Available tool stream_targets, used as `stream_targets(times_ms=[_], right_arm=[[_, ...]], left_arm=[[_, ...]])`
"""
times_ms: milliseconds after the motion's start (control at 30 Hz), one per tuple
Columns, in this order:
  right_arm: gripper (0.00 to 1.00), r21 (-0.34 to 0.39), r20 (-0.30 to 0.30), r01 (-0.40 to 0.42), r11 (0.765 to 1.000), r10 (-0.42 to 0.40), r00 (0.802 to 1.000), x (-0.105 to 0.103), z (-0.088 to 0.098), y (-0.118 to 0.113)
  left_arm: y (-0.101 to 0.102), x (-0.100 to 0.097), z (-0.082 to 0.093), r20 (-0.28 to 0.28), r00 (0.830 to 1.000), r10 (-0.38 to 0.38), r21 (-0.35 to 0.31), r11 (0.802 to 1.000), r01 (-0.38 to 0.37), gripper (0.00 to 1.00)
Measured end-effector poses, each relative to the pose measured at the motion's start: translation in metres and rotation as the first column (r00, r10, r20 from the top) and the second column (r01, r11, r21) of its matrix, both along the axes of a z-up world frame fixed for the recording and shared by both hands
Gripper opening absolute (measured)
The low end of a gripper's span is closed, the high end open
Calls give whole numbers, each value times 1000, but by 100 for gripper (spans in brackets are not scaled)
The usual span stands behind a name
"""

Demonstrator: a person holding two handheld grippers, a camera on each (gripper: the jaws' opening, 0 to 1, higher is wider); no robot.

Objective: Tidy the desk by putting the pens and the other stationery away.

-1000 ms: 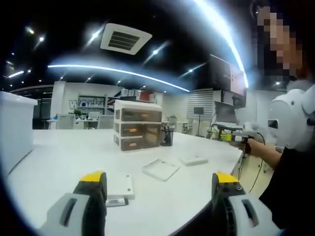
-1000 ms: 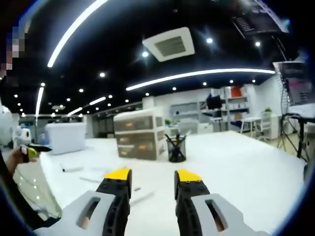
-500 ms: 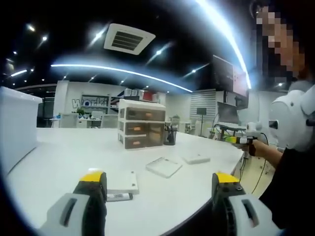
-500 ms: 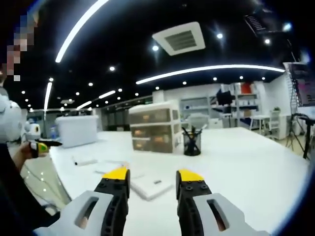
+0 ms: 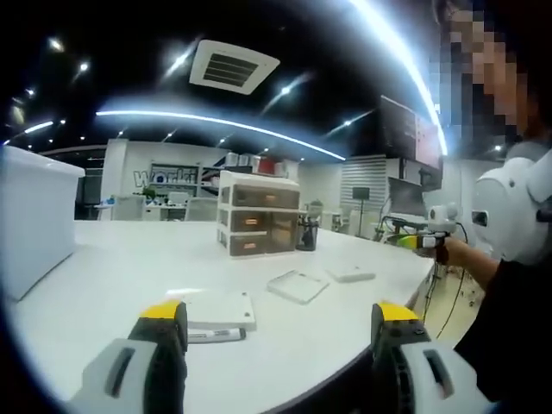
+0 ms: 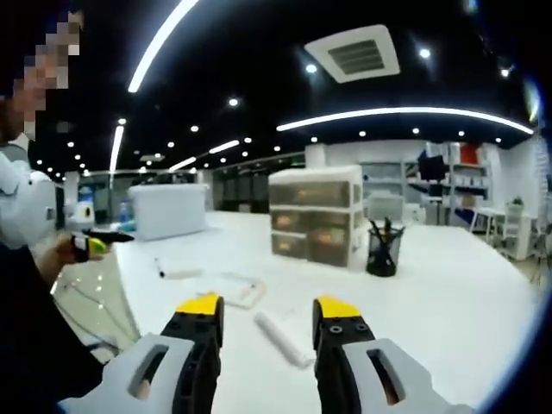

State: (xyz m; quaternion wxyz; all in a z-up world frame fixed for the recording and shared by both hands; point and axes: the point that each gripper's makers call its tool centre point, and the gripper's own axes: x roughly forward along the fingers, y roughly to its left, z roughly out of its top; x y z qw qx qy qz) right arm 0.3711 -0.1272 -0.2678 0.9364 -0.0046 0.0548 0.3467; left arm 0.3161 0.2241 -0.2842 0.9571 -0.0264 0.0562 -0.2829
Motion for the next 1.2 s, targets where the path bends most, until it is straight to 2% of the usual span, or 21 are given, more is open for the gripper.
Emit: stream_targets(times_ms=[233, 333, 400, 600, 767, 833, 1033, 1200], right_arm=[[40, -76, -13, -131, 989, 130, 991, 1, 6, 39], [41, -133, -27, -199, 971, 197, 980, 3, 9, 61], [43, -147, -56, -243, 959, 237, 970, 2, 9, 75], [45, -204, -83, -345, 916, 335, 938, 1, 12, 111], [45, -243, -107, -442, 864, 429, 897, -2, 14, 149], [46, -274, -126, -487, 829, 471, 873, -3, 10, 168], [46, -335, -177, -560, 758, 534, 827, 1, 1, 205], [46, -377, -245, -641, 668, 596, 765, -3, -8, 243]], left_arm=[[11, -3, -3, -8, 1000, 26, 1, 1000, -26, 87], [14, -4, -4, -12, 999, 33, 1, 999, -33, 87], [17, -5, -6, -15, 999, 39, 2, 999, -39, 87], [28, -8, -7, -18, 998, 64, 0, 998, -64, 87], [37, -10, -6, -15, 996, 85, 4, 996, -85, 87], [41, -11, -5, -9, 996, 92, 2, 996, -92, 87], [54, -15, -7, -3, 994, 110, -11, 994, -110, 87], [63, -16, -8, 0, 993, 120, -16, 993, -120, 87]])
